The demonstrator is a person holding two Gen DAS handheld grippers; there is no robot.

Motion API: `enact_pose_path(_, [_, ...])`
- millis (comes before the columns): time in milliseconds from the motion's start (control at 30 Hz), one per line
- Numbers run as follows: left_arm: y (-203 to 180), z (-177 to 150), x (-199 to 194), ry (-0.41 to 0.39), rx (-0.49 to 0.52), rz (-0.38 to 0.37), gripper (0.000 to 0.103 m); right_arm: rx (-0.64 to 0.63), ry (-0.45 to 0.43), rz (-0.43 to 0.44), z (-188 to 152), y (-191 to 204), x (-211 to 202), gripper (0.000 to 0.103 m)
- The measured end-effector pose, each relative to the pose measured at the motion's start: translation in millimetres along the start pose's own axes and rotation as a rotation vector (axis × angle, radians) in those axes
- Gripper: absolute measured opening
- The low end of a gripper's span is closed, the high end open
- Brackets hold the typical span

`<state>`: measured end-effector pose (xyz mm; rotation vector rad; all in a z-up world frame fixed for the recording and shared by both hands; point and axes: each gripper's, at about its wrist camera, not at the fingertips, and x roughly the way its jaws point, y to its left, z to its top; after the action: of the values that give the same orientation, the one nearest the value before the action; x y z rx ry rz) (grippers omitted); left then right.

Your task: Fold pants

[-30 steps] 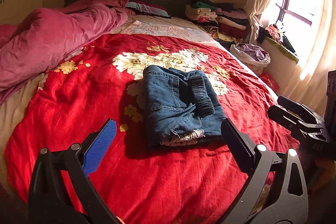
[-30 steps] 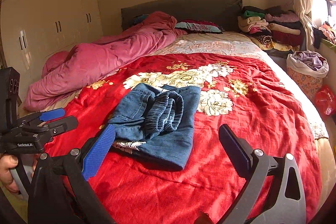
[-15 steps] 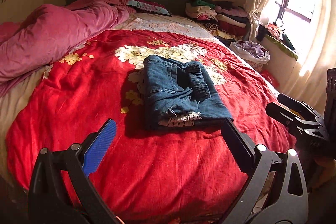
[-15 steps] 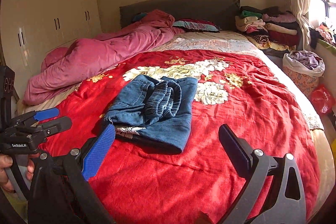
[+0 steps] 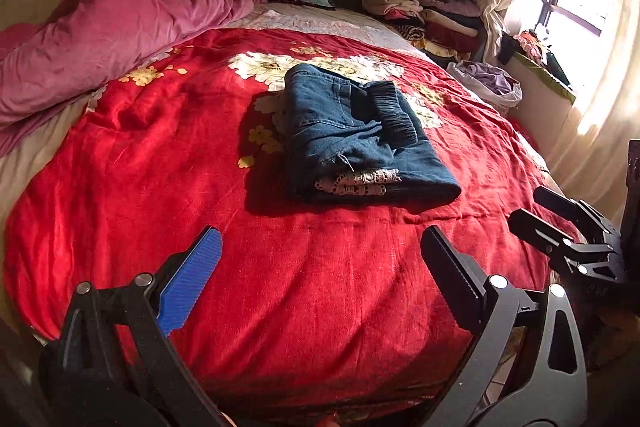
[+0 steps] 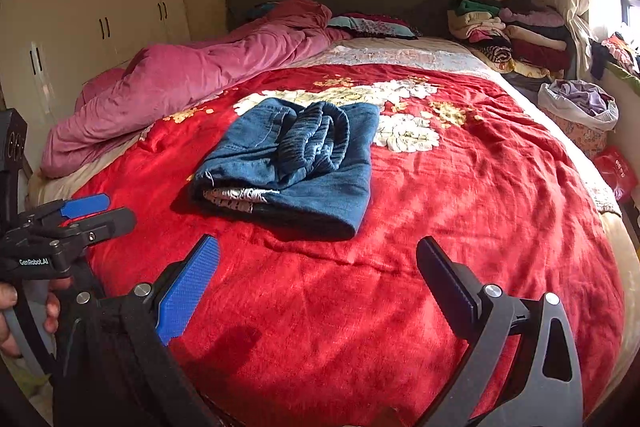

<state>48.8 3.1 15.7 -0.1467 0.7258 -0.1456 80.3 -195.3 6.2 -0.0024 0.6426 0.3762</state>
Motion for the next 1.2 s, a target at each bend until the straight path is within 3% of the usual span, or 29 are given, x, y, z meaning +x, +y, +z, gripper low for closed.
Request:
enact_pose_path(300, [3.1, -5.0, 4.0, 0.016, -0.011, 0.013, 0.093, 0.01, 0.042, 0.018, -7.2, 2.4, 11.8, 0.098])
enact_pose_path(1200, [3.8, -5.3, 3.2, 0.028, -0.014, 0.054, 0.093, 0.025, 0.049, 0.013, -6.9, -4.8, 8.3, 0.098])
